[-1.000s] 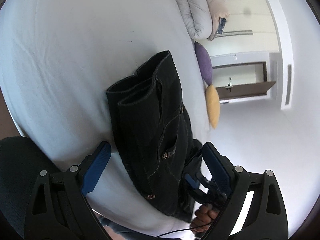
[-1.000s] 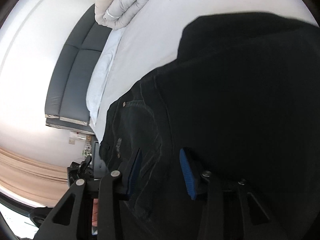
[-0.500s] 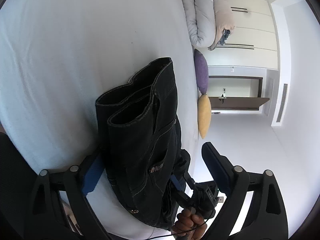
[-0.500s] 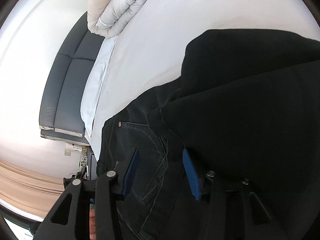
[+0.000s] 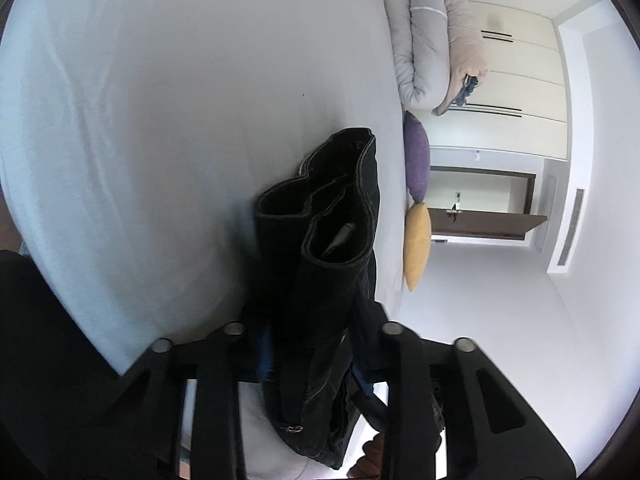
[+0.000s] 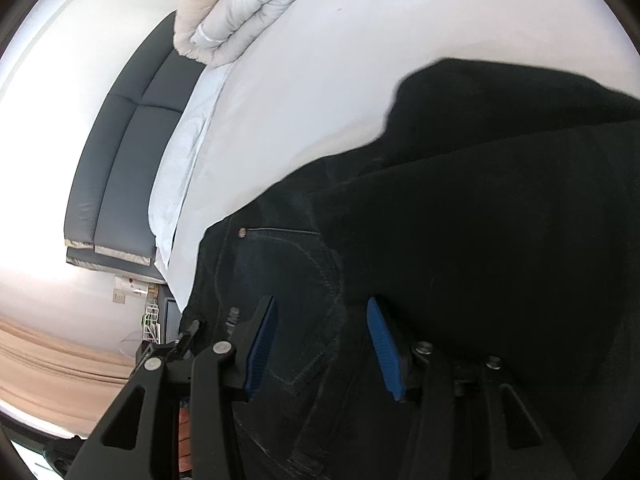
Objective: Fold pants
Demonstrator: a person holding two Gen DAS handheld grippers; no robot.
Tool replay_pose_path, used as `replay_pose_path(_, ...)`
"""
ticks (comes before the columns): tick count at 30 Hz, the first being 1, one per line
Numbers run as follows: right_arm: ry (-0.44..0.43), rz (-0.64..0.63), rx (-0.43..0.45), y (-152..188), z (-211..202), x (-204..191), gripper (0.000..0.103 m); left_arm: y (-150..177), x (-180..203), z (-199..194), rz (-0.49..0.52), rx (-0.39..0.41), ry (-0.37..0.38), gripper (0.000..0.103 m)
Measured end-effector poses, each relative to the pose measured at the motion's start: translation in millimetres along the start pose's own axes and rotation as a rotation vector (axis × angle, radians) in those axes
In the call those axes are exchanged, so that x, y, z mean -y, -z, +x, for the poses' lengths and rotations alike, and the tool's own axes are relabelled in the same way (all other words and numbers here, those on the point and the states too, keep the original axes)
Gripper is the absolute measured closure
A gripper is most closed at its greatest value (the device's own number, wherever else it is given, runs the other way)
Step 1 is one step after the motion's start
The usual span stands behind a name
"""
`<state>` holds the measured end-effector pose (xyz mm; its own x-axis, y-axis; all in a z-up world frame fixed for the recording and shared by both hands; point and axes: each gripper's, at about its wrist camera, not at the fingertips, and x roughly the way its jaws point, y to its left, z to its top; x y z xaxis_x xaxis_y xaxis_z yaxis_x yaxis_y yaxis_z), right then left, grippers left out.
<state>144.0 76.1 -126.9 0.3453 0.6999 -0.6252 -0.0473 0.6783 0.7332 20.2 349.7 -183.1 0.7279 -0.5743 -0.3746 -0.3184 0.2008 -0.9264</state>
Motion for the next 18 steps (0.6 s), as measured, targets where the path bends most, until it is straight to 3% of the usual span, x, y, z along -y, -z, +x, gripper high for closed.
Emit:
replay_pose_path(10,0.083,-0.019,-0.05,-10.2,20.4,-1.3,0.058,13.6,51.0,-3.0,0.244,0.053,-0.048,0.084)
replay_pose_path(12,0.11,-0.02,-0.056,-10.5,24.0,0.3,0.074,17.3,60.9,-0.6,0.284,0.058,-0.06,0.084)
replay_pose_path(13,0.139,-0.01,-0.065,-10.1,27.4,4.3,0.092,19.1,64.2,0.4,0.296,0.06,-0.063,0.084)
replay_pose_path(14,0.16,0.002,-0.064,-9.7,29.2,9.9,0.103,20.5,67.5,1.9,0.306,0.061,-0.066,0.084)
replay_pose_path(18,0.114,0.013,-0.063,-8.9,28.8,21.0,0.103,28.3,79.5,5.2,0.352,0.064,-0.082,0.084)
